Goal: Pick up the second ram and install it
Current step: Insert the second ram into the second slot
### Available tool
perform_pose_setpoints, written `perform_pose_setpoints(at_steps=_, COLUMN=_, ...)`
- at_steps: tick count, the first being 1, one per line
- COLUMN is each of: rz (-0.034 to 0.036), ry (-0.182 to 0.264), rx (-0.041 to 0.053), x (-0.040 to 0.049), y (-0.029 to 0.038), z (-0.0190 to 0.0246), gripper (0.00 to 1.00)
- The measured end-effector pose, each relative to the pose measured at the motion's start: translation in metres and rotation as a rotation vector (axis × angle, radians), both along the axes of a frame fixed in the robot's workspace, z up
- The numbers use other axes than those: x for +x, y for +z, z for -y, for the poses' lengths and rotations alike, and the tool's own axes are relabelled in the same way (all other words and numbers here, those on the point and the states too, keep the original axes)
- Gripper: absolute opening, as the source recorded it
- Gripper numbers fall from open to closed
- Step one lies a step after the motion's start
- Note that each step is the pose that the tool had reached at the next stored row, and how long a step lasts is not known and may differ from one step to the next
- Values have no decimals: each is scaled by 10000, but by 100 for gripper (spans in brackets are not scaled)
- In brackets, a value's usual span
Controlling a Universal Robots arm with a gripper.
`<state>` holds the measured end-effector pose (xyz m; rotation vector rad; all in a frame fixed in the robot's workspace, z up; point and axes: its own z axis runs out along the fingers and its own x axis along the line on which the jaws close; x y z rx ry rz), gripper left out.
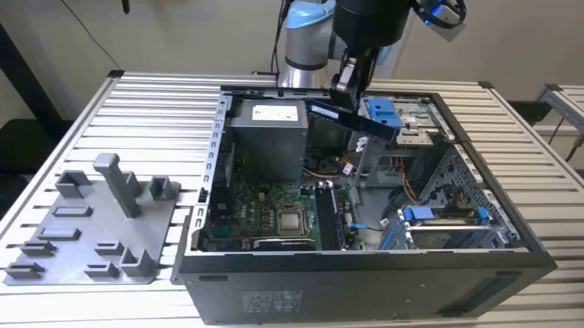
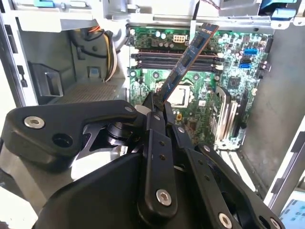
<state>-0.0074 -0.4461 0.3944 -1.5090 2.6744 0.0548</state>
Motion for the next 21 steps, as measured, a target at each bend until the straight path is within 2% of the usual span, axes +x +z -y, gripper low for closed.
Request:
perform_pose_setpoints(at_steps=9, rz=0, ry=-714, rx=-49, x=0, y=-1, z=6, gripper=14)
perform_pose_setpoints(at_steps=21, rz=1, ry=-1768, rx=-169, x=0, y=0, z=7, gripper=14)
